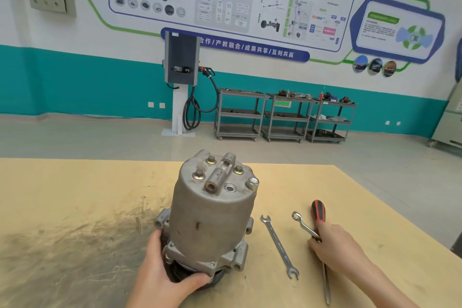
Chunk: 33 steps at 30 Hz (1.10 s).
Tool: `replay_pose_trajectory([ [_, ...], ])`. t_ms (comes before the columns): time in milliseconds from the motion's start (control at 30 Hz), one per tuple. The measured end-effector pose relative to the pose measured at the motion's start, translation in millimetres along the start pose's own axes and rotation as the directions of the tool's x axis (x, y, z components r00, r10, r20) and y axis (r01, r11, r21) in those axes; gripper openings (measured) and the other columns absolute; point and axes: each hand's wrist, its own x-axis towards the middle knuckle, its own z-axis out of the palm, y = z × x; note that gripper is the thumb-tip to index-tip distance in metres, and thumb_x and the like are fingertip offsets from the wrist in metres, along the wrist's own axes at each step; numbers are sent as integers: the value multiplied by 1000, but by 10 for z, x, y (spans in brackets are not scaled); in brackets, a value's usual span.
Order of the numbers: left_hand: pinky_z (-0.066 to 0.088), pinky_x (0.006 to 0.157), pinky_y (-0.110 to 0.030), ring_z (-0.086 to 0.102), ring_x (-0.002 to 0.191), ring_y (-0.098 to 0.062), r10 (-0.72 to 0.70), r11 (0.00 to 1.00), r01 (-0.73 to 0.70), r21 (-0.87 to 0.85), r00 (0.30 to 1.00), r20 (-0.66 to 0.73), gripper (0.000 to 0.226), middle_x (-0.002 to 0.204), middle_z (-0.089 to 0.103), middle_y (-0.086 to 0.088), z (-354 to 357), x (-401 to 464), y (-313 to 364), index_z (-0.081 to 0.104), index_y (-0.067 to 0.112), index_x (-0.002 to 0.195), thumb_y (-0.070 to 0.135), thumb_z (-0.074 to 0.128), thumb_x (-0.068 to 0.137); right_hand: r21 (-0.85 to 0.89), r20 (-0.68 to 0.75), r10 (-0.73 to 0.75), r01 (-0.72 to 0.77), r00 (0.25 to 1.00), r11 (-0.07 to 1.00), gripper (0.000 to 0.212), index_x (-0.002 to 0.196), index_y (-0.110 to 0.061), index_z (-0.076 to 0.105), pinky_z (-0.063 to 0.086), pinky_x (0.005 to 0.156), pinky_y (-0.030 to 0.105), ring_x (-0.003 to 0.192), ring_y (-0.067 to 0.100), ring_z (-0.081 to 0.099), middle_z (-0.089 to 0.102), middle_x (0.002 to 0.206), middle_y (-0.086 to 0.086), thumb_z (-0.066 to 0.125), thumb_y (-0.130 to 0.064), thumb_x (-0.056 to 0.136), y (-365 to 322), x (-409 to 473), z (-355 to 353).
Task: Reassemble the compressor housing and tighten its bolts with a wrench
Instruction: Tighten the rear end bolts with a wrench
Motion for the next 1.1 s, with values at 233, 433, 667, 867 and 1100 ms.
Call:
replay_pose_trajectory([
  [233, 43, 77, -18, 54, 97, 7, -43, 994, 48, 96, 998, -53, 126, 112, 48, 37, -21, -9, 15, 22, 47, 129, 51, 88, 22, 879, -242, -213, 307, 946, 365, 10, 80, -16, 64, 26, 41, 20, 44, 8, 33, 52, 56, -9, 65, -12, 89, -548, -382, -795],
  [433, 46, 86, -25, 55, 104, 8, -22, 998, 25, 52, 998, -55, 123, 114, 51, 36, -15, -22, 38, 23, 49, 130, 48, 89, 26, 914, -368, -447, 404, 815, -17, 13, 84, -19, 67, 32, 39, 14, 44, 3, 42, 65, 70, 5, 77, -24, 77, -1046, -772, -1237],
  [667, 40, 76, -13, 52, 106, 6, -40, 994, 43, 101, 999, -30, 140, 117, 44, 40, -42, -13, 34, 16, 43, 146, 55, 86, 26, 823, -363, -479, 516, 800, 238, 9, 83, -9, 61, 40, 52, 9, 54, 0, 55, 64, 62, -5, 70, -7, 84, -1356, -708, -1140],
  [867, 39, 72, -5, 41, 90, 26, -38, 993, 42, 111, 999, -39, 149, 110, 33, 47, -51, -26, 36, 6, 39, 151, 58, 83, 26, 836, -311, -500, 483, 809, 261, 7, 86, -8, 63, 39, 49, 9, 52, 1, 56, 65, 60, -3, 69, -6, 85, -1366, -619, -1184],
  [1100, 43, 86, -23, 51, 112, -1, 8, 996, -6, 91, 1000, -21, 146, 119, 39, 41, -48, -23, 6, 10, 37, 151, 58, 84, 27, 753, -240, -535, 503, 810, 423, 8, 88, -12, 64, 40, 53, 9, 61, 2, 63, 71, 68, -1, 71, -14, 85, -1396, -609, -1266],
])
